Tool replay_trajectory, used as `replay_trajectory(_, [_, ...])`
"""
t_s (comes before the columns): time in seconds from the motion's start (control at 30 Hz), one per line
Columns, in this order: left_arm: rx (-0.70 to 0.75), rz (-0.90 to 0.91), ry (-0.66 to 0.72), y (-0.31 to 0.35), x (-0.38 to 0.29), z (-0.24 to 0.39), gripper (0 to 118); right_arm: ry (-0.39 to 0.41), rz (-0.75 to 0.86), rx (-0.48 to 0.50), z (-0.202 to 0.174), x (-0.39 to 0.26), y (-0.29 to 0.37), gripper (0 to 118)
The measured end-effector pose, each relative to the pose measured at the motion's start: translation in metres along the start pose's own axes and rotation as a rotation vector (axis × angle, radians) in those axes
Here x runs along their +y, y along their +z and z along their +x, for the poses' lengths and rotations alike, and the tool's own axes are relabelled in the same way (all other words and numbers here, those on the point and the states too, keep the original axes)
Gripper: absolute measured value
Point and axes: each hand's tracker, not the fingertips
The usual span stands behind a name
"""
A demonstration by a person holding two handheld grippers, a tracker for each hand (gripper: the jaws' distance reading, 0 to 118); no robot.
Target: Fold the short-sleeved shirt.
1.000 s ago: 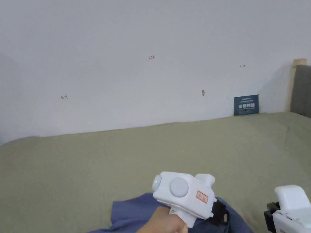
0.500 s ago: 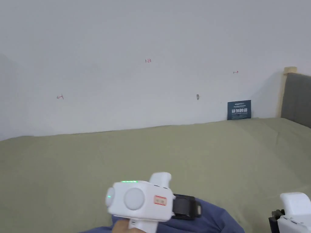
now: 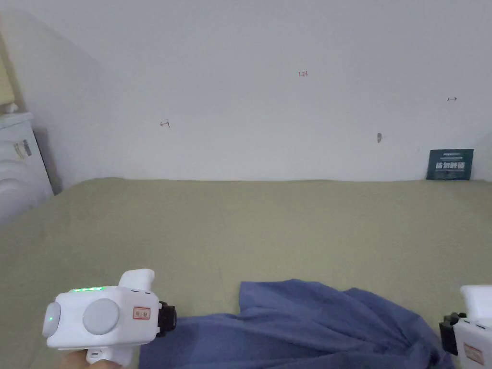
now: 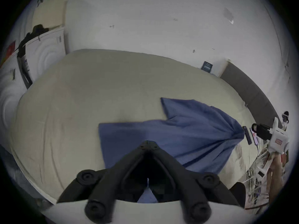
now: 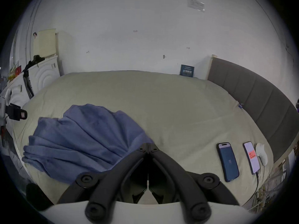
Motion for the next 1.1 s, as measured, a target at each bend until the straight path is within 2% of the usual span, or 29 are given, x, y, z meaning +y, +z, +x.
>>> replay_trajectory(0.13, [0.017,-0.013,-0.021,-0.009,0.007,-0.008,0,-0.002,-0.01,0.019,-0.012,0.004,-0.007,0])
replay_trajectory(0.17, [0.023,-0.011,-0.034,-0.009,0.01,-0.005,4,0.004,-0.012,0.021,-0.014,0.006,-0.008,0])
replay_trajectory(0.2, [0.038,-0.017,-0.041,-0.015,0.017,-0.007,31,0.012,-0.015,0.023,-0.015,0.006,-0.012,0])
replay_trajectory(0.23, [0.049,-0.038,-0.047,-0.023,0.025,-0.01,70,0.018,-0.018,0.021,-0.017,0.007,-0.015,0])
replay_trajectory(0.27, [0.072,-0.073,-0.05,-0.032,0.032,-0.013,102,0.022,-0.02,0.021,-0.018,0.008,-0.016,0])
replay_trajectory(0.3, [0.088,-0.104,-0.042,-0.044,0.039,-0.017,116,0.023,-0.022,0.025,-0.018,0.009,-0.017,0])
replay_trajectory(0.4, [0.084,-0.184,-0.017,-0.076,0.052,-0.03,115,0.021,-0.025,0.028,-0.017,0.011,-0.02,0])
replay_trajectory(0.5, [0.151,-0.347,0.05,-0.098,0.043,-0.022,115,0.017,-0.027,0.024,-0.012,0.013,-0.023,0])
replay_trajectory(0.6, [0.156,-0.37,0.07,-0.127,0.043,-0.035,111,0.021,-0.024,0.021,-0.007,0.013,-0.024,0])
replay_trajectory(0.63, [0.146,-0.365,0.082,-0.128,0.042,-0.036,102,0.023,-0.025,0.017,-0.005,0.013,-0.024,0])
replay_trajectory(0.67, [0.136,-0.36,0.101,-0.127,0.04,-0.035,87,0.023,-0.027,0.014,-0.002,0.014,-0.025,0])
replay_trajectory(0.7, [0.233,-0.344,0.083,-0.117,0.037,-0.029,70,0.023,-0.03,0.01,0.001,0.014,-0.025,0])
replay_trajectory(0.73, [0.251,-0.334,0.057,-0.111,0.037,-0.025,57,0.018,-0.034,0.008,0.004,0.014,-0.025,0])
replay_trajectory(0.77, [0.213,-0.325,0.045,-0.108,0.037,-0.024,40,0.008,-0.04,0.008,0.008,0.016,-0.027,0])
replay_trajectory(0.8, [0.13,-0.299,0.03,-0.103,0.037,-0.024,3,-0.009,-0.047,0.012,0.012,0.017,-0.029,0])
replay_trajectory(0.87, [0.103,-0.284,0.045,-0.101,0.043,-0.03,3,-0.033,-0.059,0.015,0.02,0.02,-0.035,6])
replay_trajectory(0.9, [0.101,-0.274,0.034,-0.098,0.044,-0.028,3,-0.044,-0.068,0.018,0.023,0.022,-0.038,29])
replay_trajectory(0.97, [0.101,-0.244,-0.007,-0.088,0.044,-0.018,3,-0.097,-0.093,0.055,0.03,0.025,-0.045,107])
replay_trajectory(1.0, [0.098,-0.251,-0.011,-0.085,0.044,-0.014,3,-0.113,-0.14,0.083,0.032,0.026,-0.05,115])
replay_trajectory(1.03, [0.094,-0.256,-0.01,-0.084,0.044,-0.013,3,-0.11,-0.205,0.126,0.032,0.025,-0.052,113])
replay_trajectory(1.07, [0.091,-0.258,-0.008,-0.082,0.043,-0.012,3,-0.084,-0.159,0.114,0.035,0.035,-0.054,114])
replay_trajectory(1.1, [0.089,-0.256,-0.006,-0.08,0.045,-0.011,3,-0.082,-0.197,0.123,0.034,0.037,-0.059,115])
